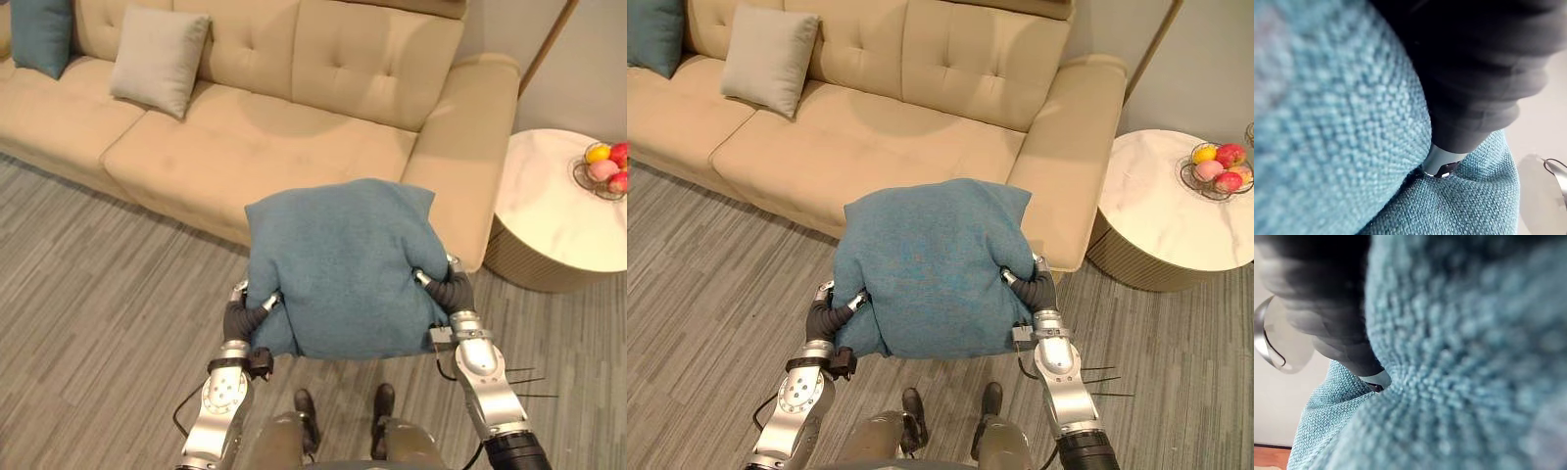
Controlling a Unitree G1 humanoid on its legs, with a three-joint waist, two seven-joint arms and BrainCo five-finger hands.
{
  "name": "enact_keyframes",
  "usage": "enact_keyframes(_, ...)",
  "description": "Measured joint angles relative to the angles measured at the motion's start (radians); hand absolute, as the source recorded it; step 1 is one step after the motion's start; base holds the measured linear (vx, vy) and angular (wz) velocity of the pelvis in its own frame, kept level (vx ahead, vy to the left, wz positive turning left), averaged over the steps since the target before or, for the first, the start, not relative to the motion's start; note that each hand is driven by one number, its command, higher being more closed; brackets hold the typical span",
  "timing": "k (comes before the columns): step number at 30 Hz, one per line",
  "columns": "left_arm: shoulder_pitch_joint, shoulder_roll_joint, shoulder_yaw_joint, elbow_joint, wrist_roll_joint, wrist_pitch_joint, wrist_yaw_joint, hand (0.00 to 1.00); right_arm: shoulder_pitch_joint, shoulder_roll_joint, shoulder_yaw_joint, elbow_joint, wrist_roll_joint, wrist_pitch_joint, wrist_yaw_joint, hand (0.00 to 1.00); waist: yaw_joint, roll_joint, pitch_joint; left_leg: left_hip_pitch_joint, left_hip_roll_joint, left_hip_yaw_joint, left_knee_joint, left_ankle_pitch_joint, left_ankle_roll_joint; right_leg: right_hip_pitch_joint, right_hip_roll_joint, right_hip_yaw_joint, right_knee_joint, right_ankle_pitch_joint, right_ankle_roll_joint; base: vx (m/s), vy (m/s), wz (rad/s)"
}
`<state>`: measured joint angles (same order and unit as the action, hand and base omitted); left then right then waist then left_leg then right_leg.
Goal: Pick up cushions and gather them together orderly.
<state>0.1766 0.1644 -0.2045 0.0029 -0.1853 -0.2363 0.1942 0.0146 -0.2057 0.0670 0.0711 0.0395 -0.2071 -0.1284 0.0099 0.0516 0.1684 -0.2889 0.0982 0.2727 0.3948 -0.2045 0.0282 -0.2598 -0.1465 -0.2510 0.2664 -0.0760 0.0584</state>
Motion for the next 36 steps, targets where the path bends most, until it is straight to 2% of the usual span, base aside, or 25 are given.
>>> enact_keyframes(1,0.001,0.005,0.0,0.0,0.001,0.001,-0.002,1.0,0.019,0.005,0.0,0.0,0.002,0.0,0.0,1.0,-0.004,-0.018,0.0,0.009,-0.023,-0.016,0.027,-0.03,0.007,-0.025,-0.037,0.011,0.117,-0.057,0.007,0.07,0.092,0.37)
enact_keyframes(2,0.002,0.007,0.0,0.0,0.001,0.002,-0.004,1.0,0.034,0.01,0.0,0.007,0.007,0.0,0.0,1.0,-0.024,-0.034,0.0,0.028,-0.052,-0.039,0.036,-0.051,0.03,-0.056,-0.076,0.028,0.242,-0.068,0.006,0.11,0.074,0.38)
enact_keyframes(4,0.002,0.014,-0.001,0.0,0.001,0.004,-0.005,1.0,0.032,0.021,-0.001,0.042,0.011,0.0,0.001,1.0,-0.036,-0.036,0.003,0.057,-0.065,-0.052,0.027,-0.063,0.048,-0.159,-0.093,0.067,0.424,-0.059,-0.047,0.18,0.089,0.23)
enact_keyframes(5,0.0,0.028,-0.001,0.0,0.001,0.005,-0.005,1.0,0.033,0.032,0.0,0.057,0.013,0.0,0.004,1.0,-0.039,-0.037,0.004,0.076,-0.062,-0.059,0.021,-0.075,0.047,-0.184,-0.067,0.076,0.397,-0.085,-0.037,0.2,0.07,0.08)
enact_keyframes(7,-0.003,0.042,-0.001,0.0,0.001,0.007,-0.005,1.0,0.034,0.041,-0.001,0.072,0.042,0.0,0.005,1.0,-0.056,-0.039,0.008,0.107,-0.064,-0.066,0.006,-0.093,0.043,-0.199,-0.024,0.089,0.233,-0.063,-0.013,0.32,0.014,0.14)
enact_keyframes(9,-0.03,0.044,-0.021,0.003,0.001,0.007,-0.014,1.0,0.054,0.039,-0.027,0.074,0.082,0.0,0.012,1.0,-0.072,-0.045,0.02,0.166,-0.082,-0.091,-0.014,-0.115,0.023,-0.197,0.013,0.072,-0.036,0.06,0.02,0.39,-0.029,0.41)
enact_keyframes(10,-0.042,0.044,-0.031,0.008,0.001,0.007,-0.016,1.0,0.06,0.039,-0.039,0.074,0.09,0.0,0.015,1.0,-0.079,-0.05,0.023,0.179,-0.089,-0.099,-0.012,-0.126,0.018,-0.197,0.01,0.066,-0.087,0.09,0.022,0.43,-0.085,0.6)
enact_keyframes(12,-0.063,0.045,-0.051,0.012,0.003,0.007,-0.018,1.0,0.079,0.041,-0.069,0.073,0.117,0.0,0.02,1.0,-0.091,-0.073,0.029,0.242,-0.118,-0.122,-0.009,-0.171,-0.01,-0.2,-0.001,0.07,-0.156,0.133,0.006,0.47,-0.144,0.51)
enact_keyframes(13,-0.066,0.039,-0.071,0.025,0.004,0.007,-0.02,1.0,0.107,0.037,-0.083,0.066,0.12,-0.001,0.022,1.0,-0.102,-0.065,0.025,0.284,-0.111,-0.144,0.0,-0.216,-0.039,-0.204,0.007,0.096,-0.102,0.208,-0.054,0.44,-0.182,0.41)
enact_keyframes(14,-0.064,0.03,-0.078,0.036,0.005,0.007,-0.022,1.0,0.12,0.034,-0.091,0.066,0.128,0.0,0.025,1.0,-0.108,-0.048,0.015,0.3,-0.093,-0.15,-0.003,-0.231,-0.056,-0.211,0.016,0.083,-0.054,0.232,-0.073,0.61,-0.226,0.4)
enact_keyframes(15,-0.062,0.009,-0.079,0.051,0.005,0.007,-0.034,1.0,0.139,0.032,-0.103,0.064,0.136,0.0,0.028,1.0,-0.109,-0.01,-0.008,0.295,-0.051,-0.16,0.051,-0.237,-0.093,-0.234,0.034,0.049,0.025,0.209,-0.101,0.62,-0.23,0.07)
enact_keyframes(16,-0.064,-0.002,-0.077,0.052,0.003,0.007,-0.036,1.0,0.136,0.034,-0.104,0.062,0.146,0.002,0.028,1.0,-0.105,0.007,-0.011,0.231,0.009,-0.156,0.197,-0.203,-0.156,-0.235,0.071,0.038,0.061,0.167,-0.118,0.74,-0.254,-0.13)
enact_keyframes(17,-0.065,-0.006,-0.075,0.057,0.002,0.007,-0.039,1.0,0.14,0.038,-0.105,0.05,0.148,0.01,0.027,1.0,-0.103,0.009,-0.011,0.176,0.046,-0.152,0.336,-0.141,-0.205,-0.223,0.099,0.034,0.072,0.146,-0.135,0.7,-0.243,-0.53)
enact_keyframes(18,-0.062,-0.015,-0.069,0.073,0.0,0.013,-0.043,1.0,0.158,0.036,-0.105,-0.004,0.149,0.022,0.023,1.0,-0.087,0.011,-0.007,0.1,0.121,-0.128,0.555,-0.065,-0.187,-0.16,0.151,0.046,0.058,0.113,-0.157,0.58,-0.168,-0.49)
enact_keyframes(20,-0.056,-0.024,-0.069,0.082,0.0,0.02,-0.049,1.0,0.192,0.038,-0.107,-0.071,0.152,0.022,0.016,1.0,-0.074,0.009,-0.005,0.071,0.165,-0.093,0.663,-0.071,-0.177,-0.078,0.183,0.067,0.035,0.085,-0.169,0.52,-0.088,-0.53)
enact_keyframes(22,-0.045,-0.029,-0.066,0.074,-0.001,0.019,-0.059,1.0,0.223,0.042,-0.107,-0.15,0.153,0.017,0.014,1.0,-0.069,0.0,-0.007,0.049,0.183,-0.028,0.648,-0.105,-0.119,-0.005,0.186,0.112,0.005,0.056,-0.169,0.43,-0.014,-0.56)
enact_keyframes(23,-0.041,-0.033,-0.063,0.06,-0.001,0.019,-0.06,1.0,0.228,0.042,-0.106,-0.188,0.152,0.014,0.014,1.0,-0.053,-0.002,-0.006,0.021,0.184,-0.004,0.585,-0.127,-0.082,0.019,0.184,0.155,0.001,0.037,-0.162,0.28,0.03,-0.62)
enact_keyframes(24,-0.039,-0.037,-0.06,0.051,-0.001,0.019,-0.06,1.0,0.227,0.043,-0.106,-0.2,0.152,0.014,0.014,1.0,-0.046,-0.002,-0.006,0.012,0.186,0.0,0.546,-0.133,-0.073,0.028,0.184,0.173,-0.001,0.028,-0.164,0.31,0.079,-0.81)
enact_keyframes(27,-0.03,-0.05,-0.049,0.025,-0.001,0.012,-0.06,1.0,0.218,0.046,-0.106,-0.217,0.15,0.011,0.014,1.0,-0.02,-0.004,-0.005,-0.025,0.172,-0.056,0.299,-0.132,-0.083,0.069,0.18,0.263,-0.001,-0.004,-0.137,0.27,0.187,-0.84)
enact_keyframes(30,0.001,-0.055,-0.037,0.026,0.0,0.012,-0.06,1.0,0.198,0.049,-0.1,-0.189,0.133,0.011,0.015,1.0,-0.008,-0.002,-0.008,-0.001,0.106,-0.23,0.021,-0.083,-0.135,0.08,0.181,0.373,0.02,-0.04,-0.078,0.23,0.358,-1.1)
enact_keyframes(31,0.018,-0.059,-0.037,0.029,0.001,0.012,-0.06,1.0,0.181,0.048,-0.098,-0.146,0.112,0.01,0.016,1.0,-0.006,0.01,-0.014,0.031,0.105,-0.26,-0.061,0.009,-0.169,0.078,0.195,0.423,0.027,-0.052,-0.049,0.18,0.395,-1.42)
enact_keyframes(32,0.033,-0.053,-0.037,0.036,0.001,0.012,-0.06,1.0,0.167,0.053,-0.096,-0.089,0.104,0.012,0.019,1.0,-0.002,0.0,-0.019,0.054,0.095,-0.241,-0.056,0.079,-0.162,0.088,0.195,0.467,0.01,-0.051,-0.025,0.19,0.397,-1.31)
enact_keyframes(33,0.037,-0.046,-0.037,0.041,0.001,0.012,-0.06,1.0,0.17,0.065,-0.096,-0.072,0.102,0.015,0.019,1.0,-0.006,-0.013,-0.027,0.058,0.086,-0.223,-0.057,0.074,-0.15,0.094,0.18,0.48,-0.004,-0.046,-0.014,0.23,0.37,-0.8)
enact_keyframes(34,0.041,-0.032,-0.037,0.045,0.001,0.013,-0.06,1.0,0.174,0.083,-0.095,-0.05,0.088,0.017,0.019,1.0,-0.027,-0.037,-0.04,0.06,0.058,-0.19,-0.061,0.074,-0.132,0.1,0.143,0.495,-0.033,-0.037,0.012,0.2,0.257,-0.41)
enact_keyframes(36,0.044,-0.017,-0.037,0.047,0.002,0.016,-0.06,1.0,0.171,0.082,-0.091,-0.035,0.069,0.02,0.02,1.0,-0.034,-0.056,-0.051,0.066,0.031,-0.135,-0.064,0.075,-0.127,0.1,0.104,0.528,-0.091,0.002,0.044,0.19,0.289,-0.73)
